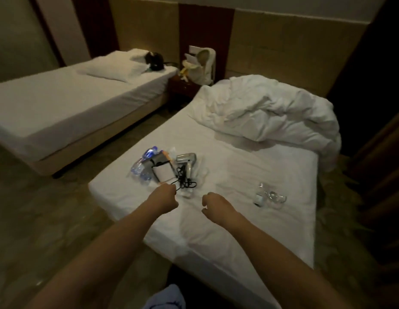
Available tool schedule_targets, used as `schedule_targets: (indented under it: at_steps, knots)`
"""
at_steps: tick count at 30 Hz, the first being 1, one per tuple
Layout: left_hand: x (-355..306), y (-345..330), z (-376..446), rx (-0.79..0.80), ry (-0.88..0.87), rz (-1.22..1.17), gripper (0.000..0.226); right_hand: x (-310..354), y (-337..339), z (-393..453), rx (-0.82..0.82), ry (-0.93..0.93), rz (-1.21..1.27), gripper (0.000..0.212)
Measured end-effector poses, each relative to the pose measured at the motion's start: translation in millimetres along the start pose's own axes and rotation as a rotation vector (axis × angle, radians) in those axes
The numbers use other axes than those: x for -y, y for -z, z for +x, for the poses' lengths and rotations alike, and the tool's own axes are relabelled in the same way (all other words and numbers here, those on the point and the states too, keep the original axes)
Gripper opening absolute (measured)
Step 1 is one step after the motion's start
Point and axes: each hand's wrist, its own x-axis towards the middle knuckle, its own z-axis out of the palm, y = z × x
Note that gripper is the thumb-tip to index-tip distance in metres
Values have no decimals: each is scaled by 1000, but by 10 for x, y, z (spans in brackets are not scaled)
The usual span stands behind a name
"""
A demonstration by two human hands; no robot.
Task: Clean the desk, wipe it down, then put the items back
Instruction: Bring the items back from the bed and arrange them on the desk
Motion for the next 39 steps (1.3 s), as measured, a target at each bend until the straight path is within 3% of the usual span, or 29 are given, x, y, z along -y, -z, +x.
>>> schedule_targets:
  at_steps: [10,20,26,32,39]
  knots:
    - [-637,41,1872,231,-233,103,34,-845,320,839,-56,-406,184,27]
    - [-1752,-689,2702,445,-361,86,41,-1936,112,548,-116,-898,471,29]
    - [-2374,-1359,3102,472,-178,-111,50,-2836,-110,590,-124,-1066,633,27]
    - [-2844,-2240,3665,432,216,-473,67,-3799,-497,914,-297,-1255,952,15]
    - [-2936,-3001,4034,421,311,-428,57,-4506,-982,1377,-402,-1376,1261,20]
